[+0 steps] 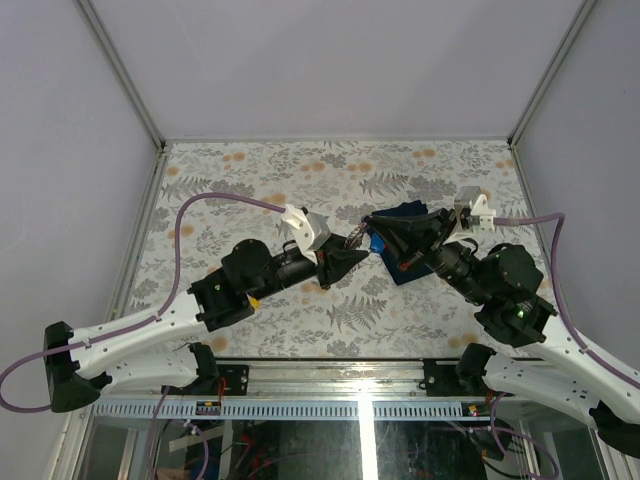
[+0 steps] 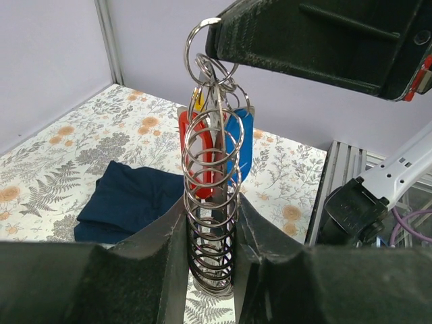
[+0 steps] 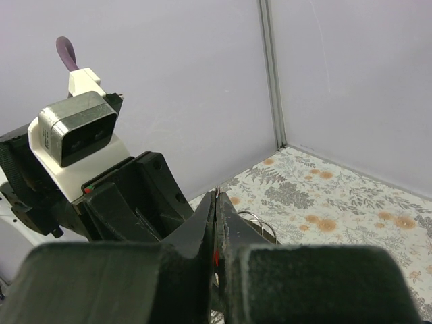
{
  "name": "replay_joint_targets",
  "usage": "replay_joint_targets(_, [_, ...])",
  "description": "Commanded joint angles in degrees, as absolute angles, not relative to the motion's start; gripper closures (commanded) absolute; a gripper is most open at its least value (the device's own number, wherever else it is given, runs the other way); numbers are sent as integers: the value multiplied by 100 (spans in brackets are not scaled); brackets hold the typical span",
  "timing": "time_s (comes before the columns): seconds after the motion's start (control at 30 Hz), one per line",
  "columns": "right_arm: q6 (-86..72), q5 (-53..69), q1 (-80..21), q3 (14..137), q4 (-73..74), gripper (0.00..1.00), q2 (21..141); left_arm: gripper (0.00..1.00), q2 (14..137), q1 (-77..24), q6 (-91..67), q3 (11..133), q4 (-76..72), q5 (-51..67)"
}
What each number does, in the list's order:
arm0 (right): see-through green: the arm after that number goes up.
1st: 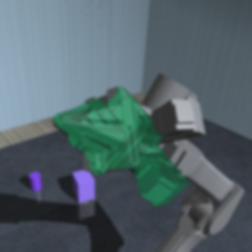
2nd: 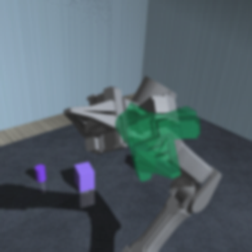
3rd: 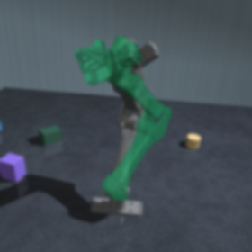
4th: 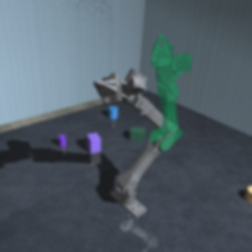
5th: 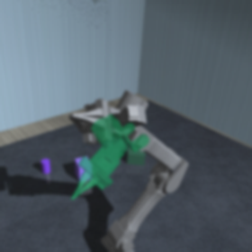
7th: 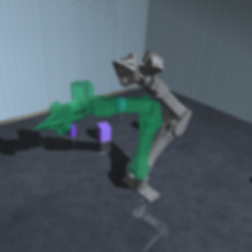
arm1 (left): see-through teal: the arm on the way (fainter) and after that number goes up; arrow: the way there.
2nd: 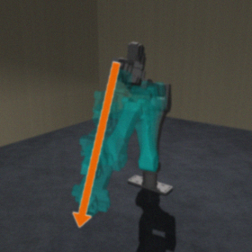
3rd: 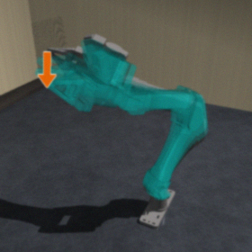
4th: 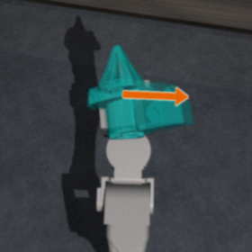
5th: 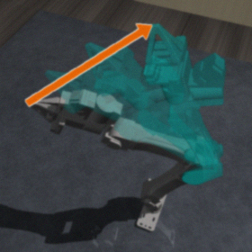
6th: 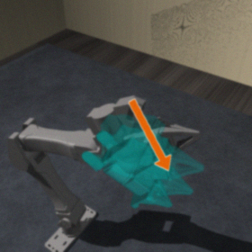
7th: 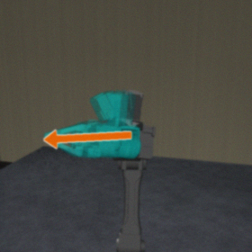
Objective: Put the keys on the keyring
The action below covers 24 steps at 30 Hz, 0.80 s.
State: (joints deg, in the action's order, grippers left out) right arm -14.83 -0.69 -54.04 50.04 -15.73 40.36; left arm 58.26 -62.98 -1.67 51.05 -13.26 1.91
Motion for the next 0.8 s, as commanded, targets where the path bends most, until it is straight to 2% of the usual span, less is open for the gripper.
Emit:
replay_joint_targets(0.0, [-1504, -300, -5402, 5039, -1978, 100, 3882, 93, 5775, -6334, 72, 5269, -1358, 44])
replay_joint_targets(0.13, [-1507, -386, -5396, 5016, -1893, 100, 3825, 99, 5769, -6337, 381, 5560, -767, -1])
replay_joint_targets(0.23, [-1519, -447, -5398, 4997, -1845, 98, 3770, 100, 5734, -6330, 679, 5775, -199, -35])
replay_joint_targets(0.4, [-1499, -537, -5398, 4951, -1780, 82, 3681, 100, 5602, -6330, 1126, 5944, 288, -178])
replay_joint_targets(0.53, [-1453, -524, -5400, 4943, -1758, 73, 3625, 100, 5549, -6330, 1317, 6047, 589, -200])
replay_joint_targets(0.77, [-1069, -467, -5397, 5045, -1401, 69, 3489, 100, 5427, -6335, 1577, 6123, 961, -136])
